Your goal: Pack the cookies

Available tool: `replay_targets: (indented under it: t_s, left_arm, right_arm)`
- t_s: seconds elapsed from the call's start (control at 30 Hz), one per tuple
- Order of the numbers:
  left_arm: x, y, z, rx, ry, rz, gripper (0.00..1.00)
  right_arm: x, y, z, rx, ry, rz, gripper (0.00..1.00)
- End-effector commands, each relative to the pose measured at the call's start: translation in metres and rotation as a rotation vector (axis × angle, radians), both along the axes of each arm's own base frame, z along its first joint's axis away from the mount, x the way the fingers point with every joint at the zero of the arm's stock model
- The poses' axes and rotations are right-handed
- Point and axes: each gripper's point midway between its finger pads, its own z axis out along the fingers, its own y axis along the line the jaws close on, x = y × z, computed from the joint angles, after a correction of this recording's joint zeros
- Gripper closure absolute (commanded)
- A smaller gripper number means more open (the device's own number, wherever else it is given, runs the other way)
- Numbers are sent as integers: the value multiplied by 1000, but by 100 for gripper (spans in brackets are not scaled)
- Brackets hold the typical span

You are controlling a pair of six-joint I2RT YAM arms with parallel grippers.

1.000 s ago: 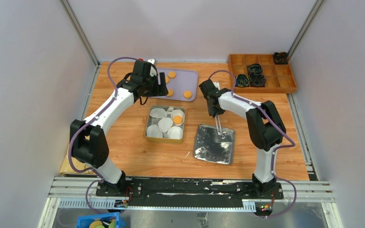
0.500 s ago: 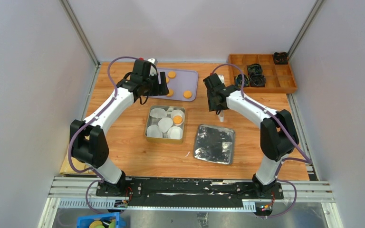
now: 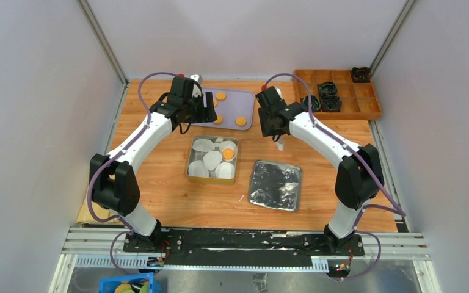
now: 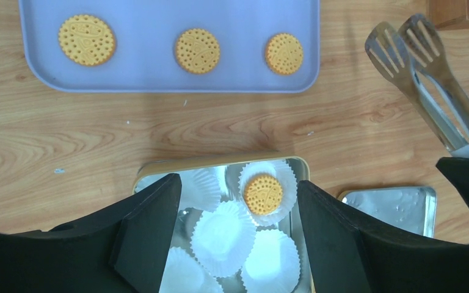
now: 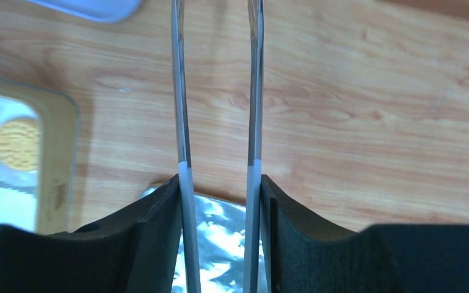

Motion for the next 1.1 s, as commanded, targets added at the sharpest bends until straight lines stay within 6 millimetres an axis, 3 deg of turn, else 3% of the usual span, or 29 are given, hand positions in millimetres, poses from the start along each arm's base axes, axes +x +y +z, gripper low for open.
replay_targets:
  t_s: [0.0, 0.13, 0.4, 0.63, 1.07]
  left_arm:
    - [8, 8, 23, 10, -71, 30, 25]
    - [7, 13, 21, 34, -75, 43, 24]
    - [7, 17, 22, 53, -80, 53, 24]
    - [6, 19, 24, 58, -84, 60, 24]
    - [4, 19, 28, 48, -90, 58, 23]
  right_arm:
    - [11, 33, 48, 64, -98, 108, 50]
    - [17, 58, 51, 96, -99, 182, 49]
    - [19, 89, 20, 141, -24, 246, 49]
    - [19, 95, -5, 127, 20, 261, 45]
    - [6, 85, -44, 73, 98, 250, 45]
